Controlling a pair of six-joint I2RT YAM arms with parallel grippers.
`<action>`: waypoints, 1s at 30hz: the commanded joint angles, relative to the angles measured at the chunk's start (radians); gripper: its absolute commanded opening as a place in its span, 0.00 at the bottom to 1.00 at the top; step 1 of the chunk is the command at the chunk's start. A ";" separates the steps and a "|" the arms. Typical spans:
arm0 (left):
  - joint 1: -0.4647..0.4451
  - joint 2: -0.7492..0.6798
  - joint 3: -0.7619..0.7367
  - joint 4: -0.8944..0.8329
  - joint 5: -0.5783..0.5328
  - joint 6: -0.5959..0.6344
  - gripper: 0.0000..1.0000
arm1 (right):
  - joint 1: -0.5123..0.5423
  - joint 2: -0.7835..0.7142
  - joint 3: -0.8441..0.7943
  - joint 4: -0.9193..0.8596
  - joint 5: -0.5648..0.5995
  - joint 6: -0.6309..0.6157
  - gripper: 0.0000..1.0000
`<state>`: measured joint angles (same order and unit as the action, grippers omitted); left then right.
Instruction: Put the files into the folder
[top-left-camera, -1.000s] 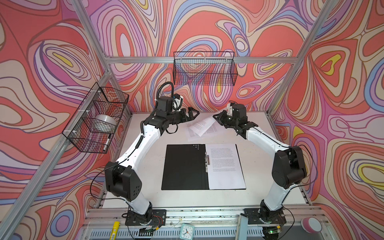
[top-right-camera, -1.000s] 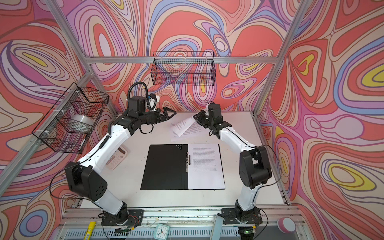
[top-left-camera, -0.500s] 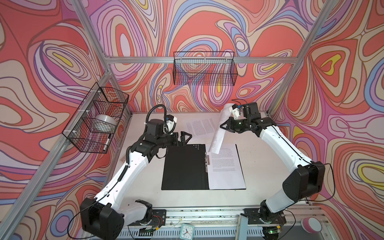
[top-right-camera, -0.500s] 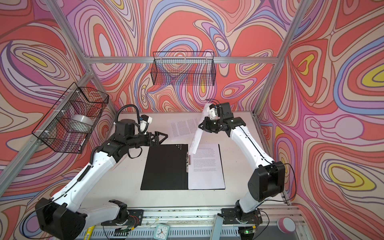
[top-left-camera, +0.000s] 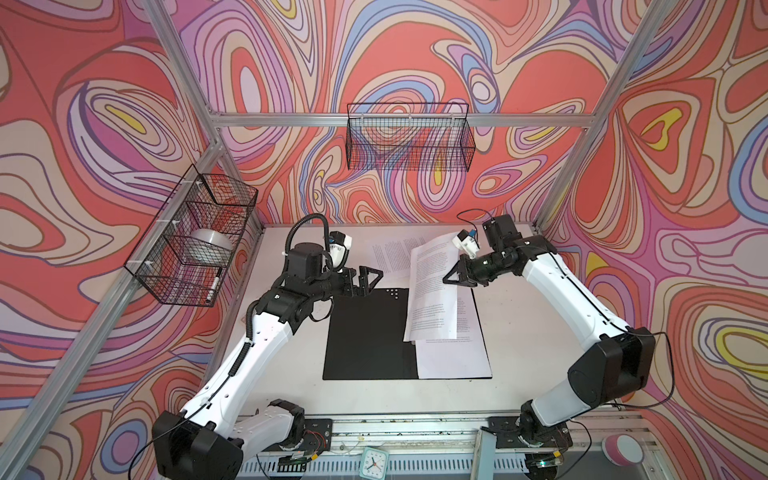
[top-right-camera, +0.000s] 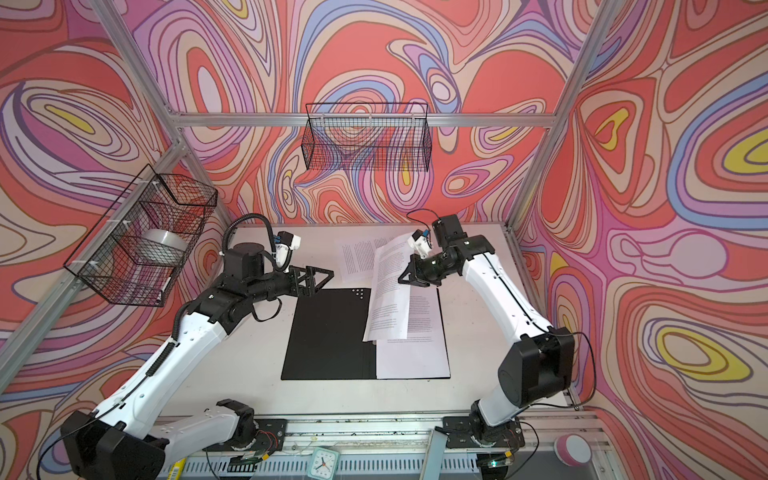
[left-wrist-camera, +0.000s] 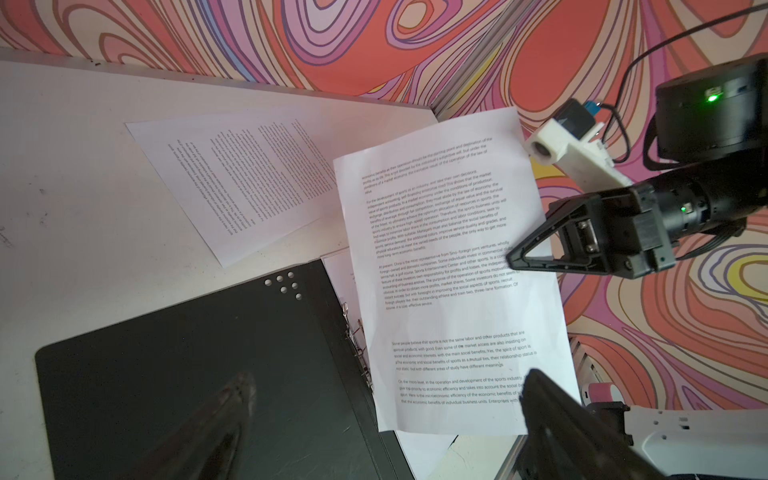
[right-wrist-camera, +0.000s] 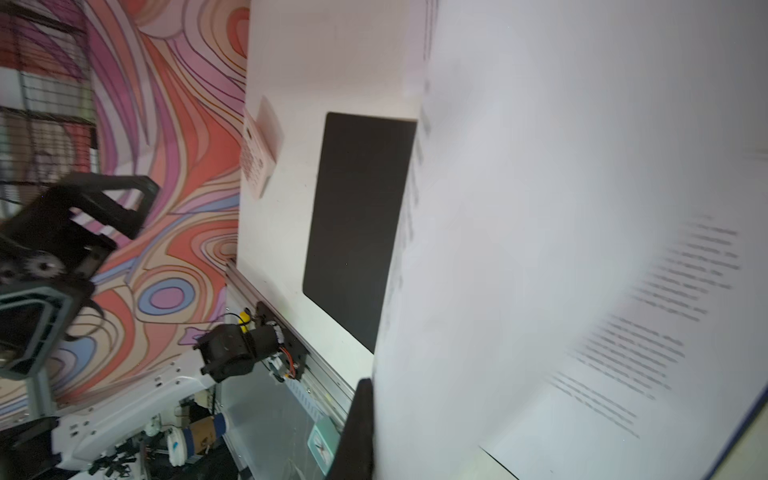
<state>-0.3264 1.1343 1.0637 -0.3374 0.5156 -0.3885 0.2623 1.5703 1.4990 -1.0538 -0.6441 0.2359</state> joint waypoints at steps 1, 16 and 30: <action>0.004 -0.027 -0.014 0.032 0.013 0.007 1.00 | -0.004 -0.026 -0.061 -0.103 0.159 -0.161 0.00; 0.005 -0.050 -0.027 0.050 0.026 -0.005 1.00 | -0.014 0.191 -0.171 -0.064 0.469 -0.311 0.00; -0.014 -0.026 -0.046 0.101 0.128 -0.067 1.00 | -0.016 0.226 -0.164 -0.100 0.404 -0.211 0.00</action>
<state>-0.3389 1.1069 1.0203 -0.2596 0.6247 -0.4534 0.2489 1.7660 1.3270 -1.1278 -0.2169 -0.0204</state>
